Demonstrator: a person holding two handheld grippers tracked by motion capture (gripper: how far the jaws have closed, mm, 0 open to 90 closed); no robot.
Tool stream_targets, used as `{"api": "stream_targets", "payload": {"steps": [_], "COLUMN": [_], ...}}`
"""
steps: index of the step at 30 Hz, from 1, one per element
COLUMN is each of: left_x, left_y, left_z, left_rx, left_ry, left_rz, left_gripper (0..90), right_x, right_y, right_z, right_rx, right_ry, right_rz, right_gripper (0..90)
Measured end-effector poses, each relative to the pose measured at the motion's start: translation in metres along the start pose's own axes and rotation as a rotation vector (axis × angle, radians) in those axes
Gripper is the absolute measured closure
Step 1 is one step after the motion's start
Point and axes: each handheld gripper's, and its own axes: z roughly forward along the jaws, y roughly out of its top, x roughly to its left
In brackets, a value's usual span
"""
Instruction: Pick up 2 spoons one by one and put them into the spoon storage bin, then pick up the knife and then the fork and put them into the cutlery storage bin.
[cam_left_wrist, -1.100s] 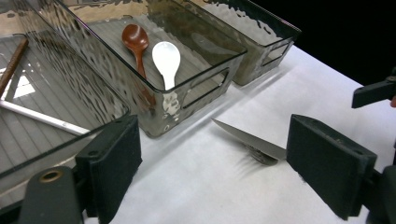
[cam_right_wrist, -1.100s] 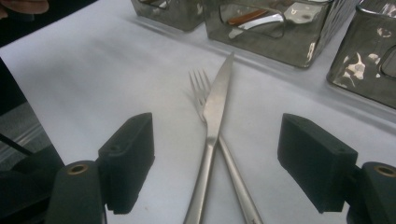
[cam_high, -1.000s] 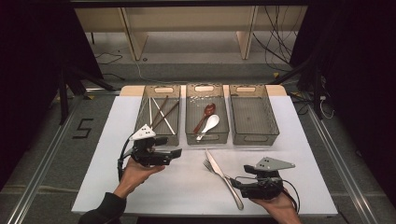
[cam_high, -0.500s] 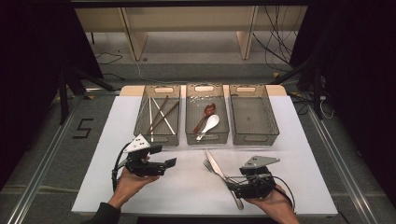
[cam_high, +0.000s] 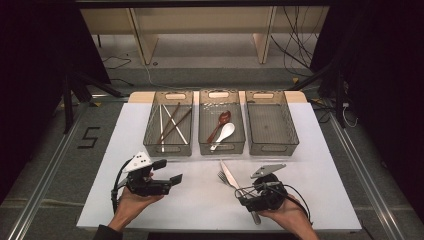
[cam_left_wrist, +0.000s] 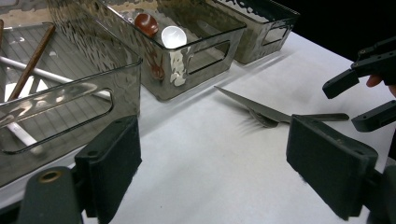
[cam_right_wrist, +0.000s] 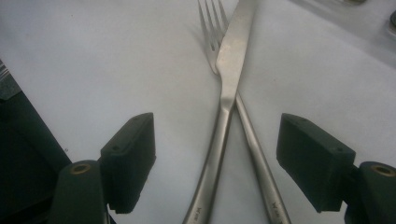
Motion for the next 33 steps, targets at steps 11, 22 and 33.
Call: {"api": "stream_targets", "payload": {"steps": [11, 22, 33], "left_x": [0.001, -0.004, -0.004], "left_y": [-0.007, -0.009, -0.010], "left_z": [-0.004, -0.007, -0.009], "left_rx": [-0.010, -0.038, -0.046], "left_ry": [0.011, 0.005, 0.014], "left_rz": [0.013, 0.026, 0.044], "left_gripper": [16.4, 16.0, 16.1], "right_x": [0.002, 0.000, 0.007], "right_y": [0.001, 0.009, 0.017], "right_z": [0.004, 0.014, 0.023], "right_rx": [0.040, 0.123, 0.216], "right_ry": [-0.018, -0.023, -0.038], "right_rz": [0.002, -0.003, -0.054], "right_gripper": [29.0, 35.0, 49.7]}}
